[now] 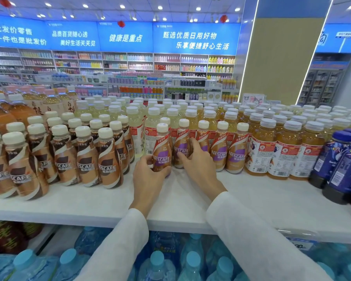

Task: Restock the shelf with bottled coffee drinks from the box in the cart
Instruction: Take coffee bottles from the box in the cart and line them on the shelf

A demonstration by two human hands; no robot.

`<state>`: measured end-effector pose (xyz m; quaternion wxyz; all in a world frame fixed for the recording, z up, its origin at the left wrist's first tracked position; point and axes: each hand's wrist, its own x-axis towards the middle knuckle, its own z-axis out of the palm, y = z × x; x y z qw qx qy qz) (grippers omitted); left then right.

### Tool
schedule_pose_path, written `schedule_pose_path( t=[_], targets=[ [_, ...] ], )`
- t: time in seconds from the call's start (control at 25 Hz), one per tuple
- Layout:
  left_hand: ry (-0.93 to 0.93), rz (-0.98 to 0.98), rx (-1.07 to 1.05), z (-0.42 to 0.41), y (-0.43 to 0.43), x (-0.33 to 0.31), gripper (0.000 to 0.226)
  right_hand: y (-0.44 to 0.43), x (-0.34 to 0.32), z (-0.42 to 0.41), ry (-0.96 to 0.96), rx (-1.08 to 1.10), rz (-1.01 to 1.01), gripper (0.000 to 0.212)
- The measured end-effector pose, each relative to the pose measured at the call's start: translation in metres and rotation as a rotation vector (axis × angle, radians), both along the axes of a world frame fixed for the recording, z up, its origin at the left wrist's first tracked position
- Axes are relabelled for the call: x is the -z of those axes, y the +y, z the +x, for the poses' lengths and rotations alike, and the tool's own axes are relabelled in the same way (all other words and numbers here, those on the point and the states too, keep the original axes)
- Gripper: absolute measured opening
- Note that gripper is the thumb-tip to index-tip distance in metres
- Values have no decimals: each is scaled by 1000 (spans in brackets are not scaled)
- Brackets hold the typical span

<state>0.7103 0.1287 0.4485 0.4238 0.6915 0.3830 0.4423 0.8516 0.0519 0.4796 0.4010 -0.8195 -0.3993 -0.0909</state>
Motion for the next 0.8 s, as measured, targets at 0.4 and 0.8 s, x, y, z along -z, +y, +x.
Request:
schedule_pose_path(
  t=[0.4, 0.8],
  targets=[
    [-168, -367, 178, 20, 53, -27, 30, -36, -1, 25, 92, 43, 33, 77],
    [-219, -415, 186, 24, 70, -15, 16, -27, 6, 28, 145, 32, 162, 74]
  ],
)
